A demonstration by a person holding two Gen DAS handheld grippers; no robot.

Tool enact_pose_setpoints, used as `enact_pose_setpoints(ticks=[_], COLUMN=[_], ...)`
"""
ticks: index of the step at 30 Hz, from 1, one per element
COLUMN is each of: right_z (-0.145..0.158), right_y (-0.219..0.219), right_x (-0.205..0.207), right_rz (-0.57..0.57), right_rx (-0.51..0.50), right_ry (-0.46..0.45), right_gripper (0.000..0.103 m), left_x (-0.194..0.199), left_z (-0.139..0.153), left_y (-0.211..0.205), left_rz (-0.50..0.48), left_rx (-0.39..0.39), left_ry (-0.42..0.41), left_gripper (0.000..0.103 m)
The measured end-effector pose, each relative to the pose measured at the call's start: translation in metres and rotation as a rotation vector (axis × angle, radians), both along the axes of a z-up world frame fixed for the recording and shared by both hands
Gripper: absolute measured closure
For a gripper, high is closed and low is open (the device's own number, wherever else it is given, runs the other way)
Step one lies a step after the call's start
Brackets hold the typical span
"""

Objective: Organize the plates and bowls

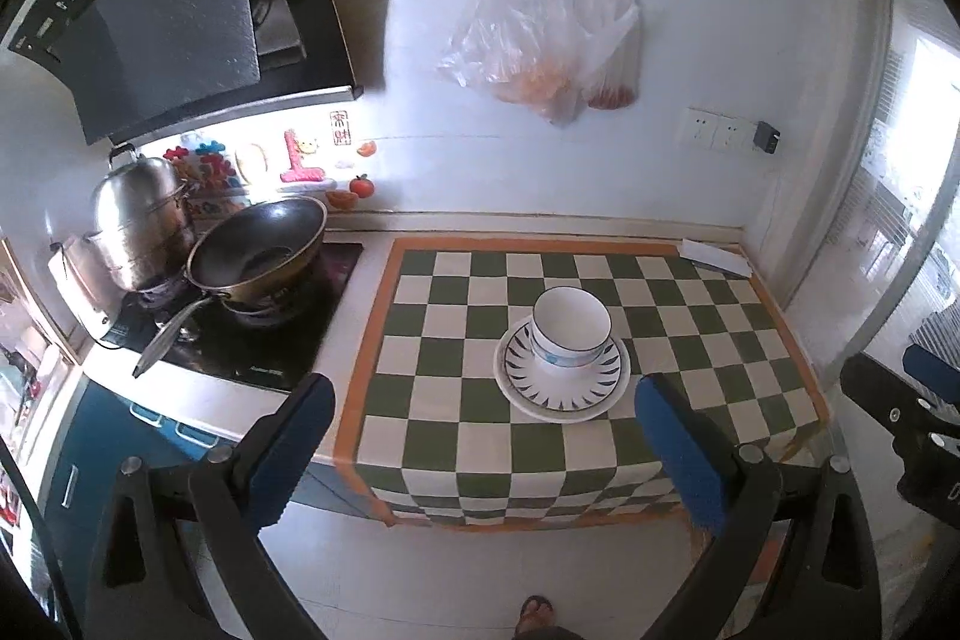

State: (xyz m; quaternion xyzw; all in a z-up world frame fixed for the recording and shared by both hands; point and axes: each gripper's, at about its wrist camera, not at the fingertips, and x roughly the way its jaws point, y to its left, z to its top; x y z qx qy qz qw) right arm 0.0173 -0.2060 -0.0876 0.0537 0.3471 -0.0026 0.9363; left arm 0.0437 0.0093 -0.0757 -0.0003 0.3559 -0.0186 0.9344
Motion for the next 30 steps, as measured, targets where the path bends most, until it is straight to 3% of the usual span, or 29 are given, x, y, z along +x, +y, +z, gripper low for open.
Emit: enact_pose_setpoints(ticks=[11, 30], right_z=[0.002, 0.001], right_y=[0.012, 0.012], right_x=[-0.036, -0.045], right_rz=[-0.030, -0.051], right_rx=[-0.004, -0.014], right_ry=[-0.010, -0.007], right_gripper=[0.001, 0.001], left_x=[-0.026, -0.038], left_z=[0.001, 0.009], left_y=[0.006, 0.008], left_rz=[-0.030, -0.045], left_rx=[0.001, 0.000], left_ry=[0.001, -0.028], left_gripper=[0.000, 0.000])
